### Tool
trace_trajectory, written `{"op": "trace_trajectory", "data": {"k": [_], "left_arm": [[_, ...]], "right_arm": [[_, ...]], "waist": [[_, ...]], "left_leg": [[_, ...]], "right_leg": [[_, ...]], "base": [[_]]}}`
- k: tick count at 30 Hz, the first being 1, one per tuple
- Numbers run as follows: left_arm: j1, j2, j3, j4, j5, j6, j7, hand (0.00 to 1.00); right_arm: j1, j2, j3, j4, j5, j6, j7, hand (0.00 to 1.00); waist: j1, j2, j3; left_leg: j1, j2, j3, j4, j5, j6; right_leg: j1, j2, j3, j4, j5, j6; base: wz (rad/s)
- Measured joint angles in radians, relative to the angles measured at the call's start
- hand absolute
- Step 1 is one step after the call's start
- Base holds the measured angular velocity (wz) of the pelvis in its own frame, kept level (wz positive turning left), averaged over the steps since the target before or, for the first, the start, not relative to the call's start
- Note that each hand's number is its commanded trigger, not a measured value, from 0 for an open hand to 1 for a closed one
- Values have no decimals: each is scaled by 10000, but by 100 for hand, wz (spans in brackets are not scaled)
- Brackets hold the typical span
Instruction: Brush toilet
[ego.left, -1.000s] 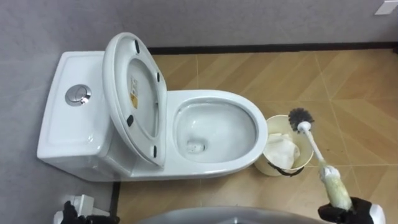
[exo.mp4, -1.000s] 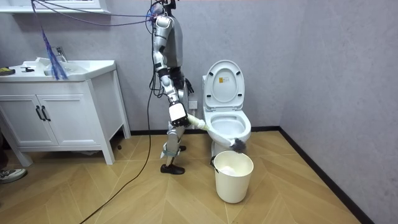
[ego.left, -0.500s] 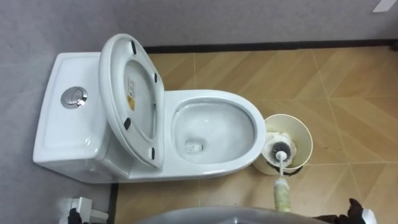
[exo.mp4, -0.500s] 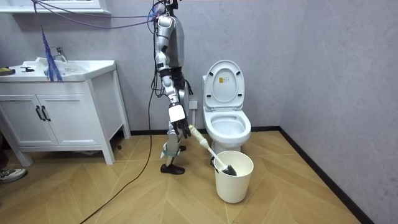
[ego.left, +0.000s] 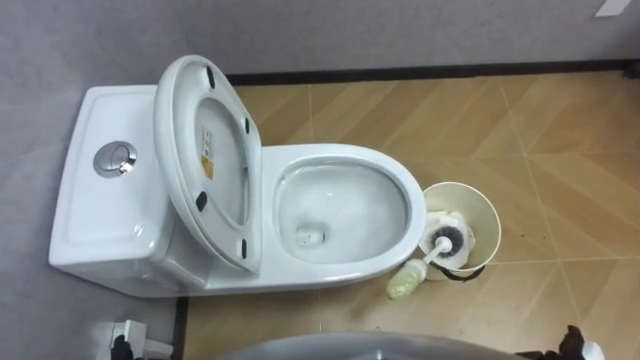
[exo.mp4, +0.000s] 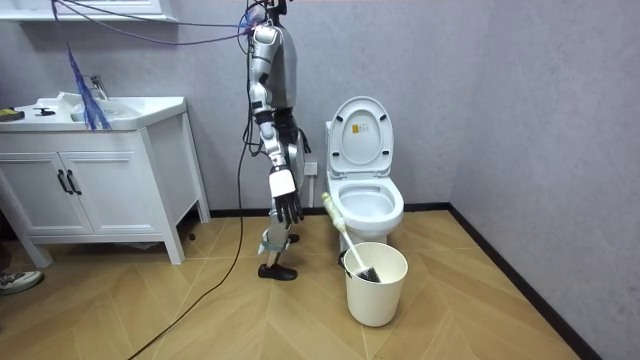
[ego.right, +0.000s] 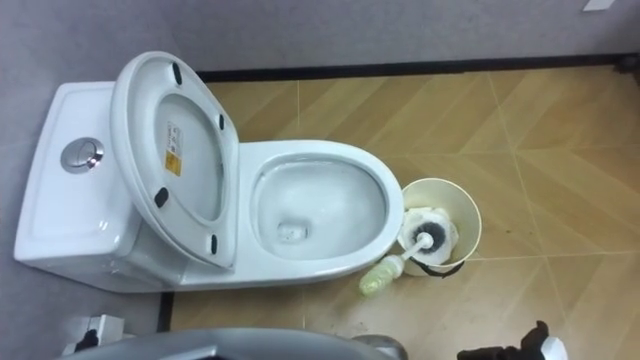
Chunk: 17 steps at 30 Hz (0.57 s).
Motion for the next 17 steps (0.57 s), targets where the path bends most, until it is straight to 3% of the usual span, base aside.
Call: {"op": "trace_trajectory", "data": {"k": [4, 6, 14, 17], "left_arm": [[1, 1, 26, 3, 334, 220, -189, 0], [-1, -1, 23, 3, 574, 410, -270, 0], [49, -21, 17, 37, 1647, 936, -462, 0], [35, -58, -9, 36, 1840, 1040, -463, 0]], "right_arm": [[-221, -2, 14, 798, 340, 224, 792, 0], [-213, 0, 222, 1323, 384, 541, 1375, 0], [-124, 1, 483, 1792, 307, 1382, 2871, 0], [-197, 1, 621, 1785, 195, 1498, 3202, 0]], "waist": [[-7, -11, -7], [-10, 2, -20], [-33, -6, -44], [-35, -15, -40]], "left_leg": [[73, -1, -29, 0, -1, -2], [99, 2, -37, 1, -8, -13], [164, -5, -192, 6, -9, -12], [179, -9, -230, 6, -15, -5]], "right_leg": [[118, 2, -1, -6, 0, 0], [175, 0, -54, -16, 0, 1], [255, -13, -112, 5, 0, 1], [252, -18, -107, -5, -9, 8]], "base": [[2], [6], [0], [0]]}}
